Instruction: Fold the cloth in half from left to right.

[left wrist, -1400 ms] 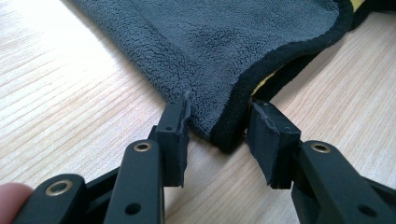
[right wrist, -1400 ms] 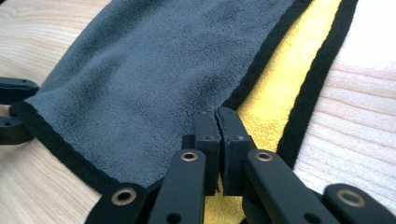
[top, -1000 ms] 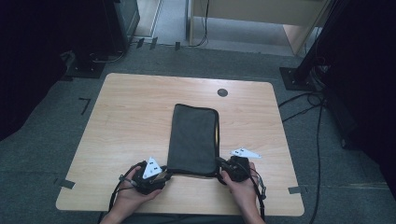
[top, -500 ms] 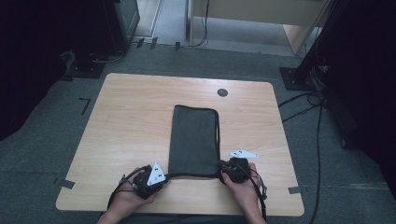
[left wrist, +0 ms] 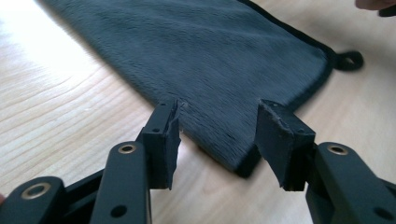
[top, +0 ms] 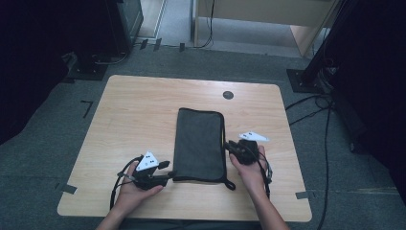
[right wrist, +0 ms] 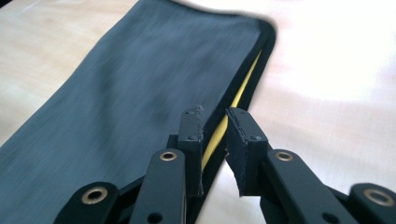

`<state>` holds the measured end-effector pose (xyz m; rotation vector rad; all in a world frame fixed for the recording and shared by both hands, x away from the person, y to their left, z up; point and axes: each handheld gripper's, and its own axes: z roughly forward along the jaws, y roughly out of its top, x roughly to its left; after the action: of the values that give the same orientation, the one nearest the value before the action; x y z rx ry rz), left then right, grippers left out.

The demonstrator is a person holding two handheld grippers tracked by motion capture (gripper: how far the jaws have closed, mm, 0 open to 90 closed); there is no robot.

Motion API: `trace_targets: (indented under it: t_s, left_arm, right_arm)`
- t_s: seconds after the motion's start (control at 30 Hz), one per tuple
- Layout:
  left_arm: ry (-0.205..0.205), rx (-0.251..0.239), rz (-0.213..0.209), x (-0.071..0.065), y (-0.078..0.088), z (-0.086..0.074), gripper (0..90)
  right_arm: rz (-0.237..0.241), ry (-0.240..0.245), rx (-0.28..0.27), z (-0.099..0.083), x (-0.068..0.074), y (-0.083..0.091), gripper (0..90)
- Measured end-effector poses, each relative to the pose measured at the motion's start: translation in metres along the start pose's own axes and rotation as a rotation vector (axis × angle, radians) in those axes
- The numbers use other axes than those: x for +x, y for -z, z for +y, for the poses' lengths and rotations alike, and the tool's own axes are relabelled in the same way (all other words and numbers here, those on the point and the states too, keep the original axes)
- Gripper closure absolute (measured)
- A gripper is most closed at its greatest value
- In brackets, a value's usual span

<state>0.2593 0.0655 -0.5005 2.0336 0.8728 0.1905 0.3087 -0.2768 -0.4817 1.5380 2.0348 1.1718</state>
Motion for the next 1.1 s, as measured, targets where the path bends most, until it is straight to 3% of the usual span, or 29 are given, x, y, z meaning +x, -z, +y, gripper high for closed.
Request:
trace_targets:
  t_s: [0.03, 0.1, 0.27, 0.47, 0.73, 0.83, 0.97, 1.1]
  left_arm:
    - [0.009, 0.014, 0.019, 0.0, -0.002, 0.0, 51.8]
    - [-0.013, 0.046, 0.053, -0.001, -0.006, -0.003, 53.1]
    - [-0.027, 0.067, 0.061, -0.004, -0.009, -0.008, 53.8]
    - [-0.058, 0.087, 0.085, -0.008, -0.011, -0.011, 54.4]
    - [-0.056, 0.085, 0.085, -0.008, -0.012, -0.013, 54.3]
    - [-0.058, 0.082, 0.084, -0.008, -0.013, -0.013, 54.3]
    - [-0.062, 0.084, 0.086, -0.009, -0.012, -0.013, 54.4]
    - [-0.065, 0.089, 0.087, -0.009, -0.013, -0.013, 54.4]
  right_arm:
    - [-0.012, -0.002, -0.006, 0.007, -0.003, -0.008, 75.2]
    - [-0.027, -0.021, -0.018, 0.021, -0.012, -0.025, 75.2]
    - [-0.053, -0.085, 0.012, 0.053, -0.035, -0.07, 78.0]
    - [-0.049, -0.128, 0.059, 0.072, -0.045, -0.104, 77.4]
    - [-0.081, -0.126, 0.118, 0.077, -0.046, -0.125, 80.8]
    - [-0.088, -0.097, 0.125, 0.078, -0.044, -0.127, 87.6]
    - [-0.125, -0.022, 0.114, 0.08, -0.044, -0.127, 89.6]
    - [-0.156, -0.047, 0.097, 0.081, -0.052, -0.126, 89.5]
